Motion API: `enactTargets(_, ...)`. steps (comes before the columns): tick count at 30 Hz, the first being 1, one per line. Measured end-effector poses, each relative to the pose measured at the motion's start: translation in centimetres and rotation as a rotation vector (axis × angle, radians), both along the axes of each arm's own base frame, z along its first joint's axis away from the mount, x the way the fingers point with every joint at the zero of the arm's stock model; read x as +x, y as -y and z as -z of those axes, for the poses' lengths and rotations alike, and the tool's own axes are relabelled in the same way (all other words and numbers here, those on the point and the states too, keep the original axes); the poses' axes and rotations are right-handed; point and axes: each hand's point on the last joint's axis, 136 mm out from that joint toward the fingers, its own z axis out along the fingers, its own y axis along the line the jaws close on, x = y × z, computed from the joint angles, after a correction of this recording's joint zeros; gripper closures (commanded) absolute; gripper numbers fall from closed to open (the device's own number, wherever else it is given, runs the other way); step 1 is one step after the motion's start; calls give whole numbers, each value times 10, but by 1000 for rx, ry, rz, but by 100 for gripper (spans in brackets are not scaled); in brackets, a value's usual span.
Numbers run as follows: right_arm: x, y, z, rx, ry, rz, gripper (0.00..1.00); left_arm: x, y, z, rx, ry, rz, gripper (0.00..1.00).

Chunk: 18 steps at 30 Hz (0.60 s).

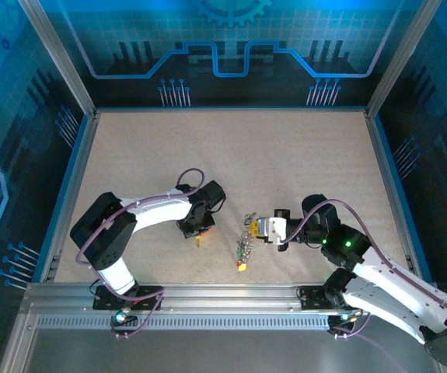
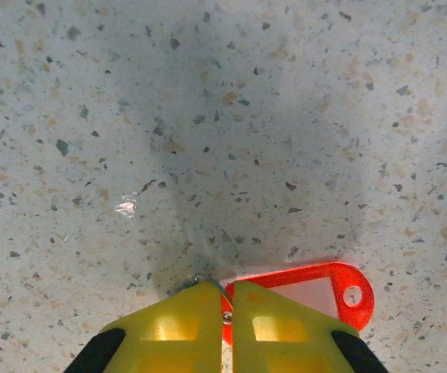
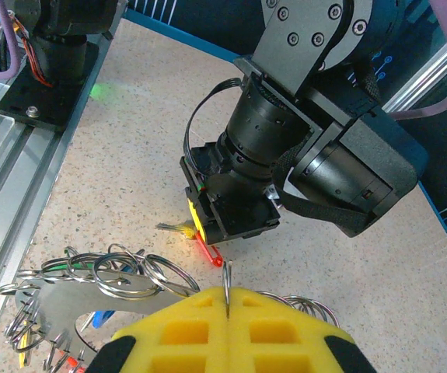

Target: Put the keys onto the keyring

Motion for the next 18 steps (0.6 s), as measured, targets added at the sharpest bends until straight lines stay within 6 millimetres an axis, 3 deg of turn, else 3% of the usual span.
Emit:
enactTargets(5,0,0,0,0,0,0,100,-1,-2,-4,2,7,0,100)
enactTargets(18,0,0,0,0,0,0,100,-2,-2,-3,-6,20,24,100)
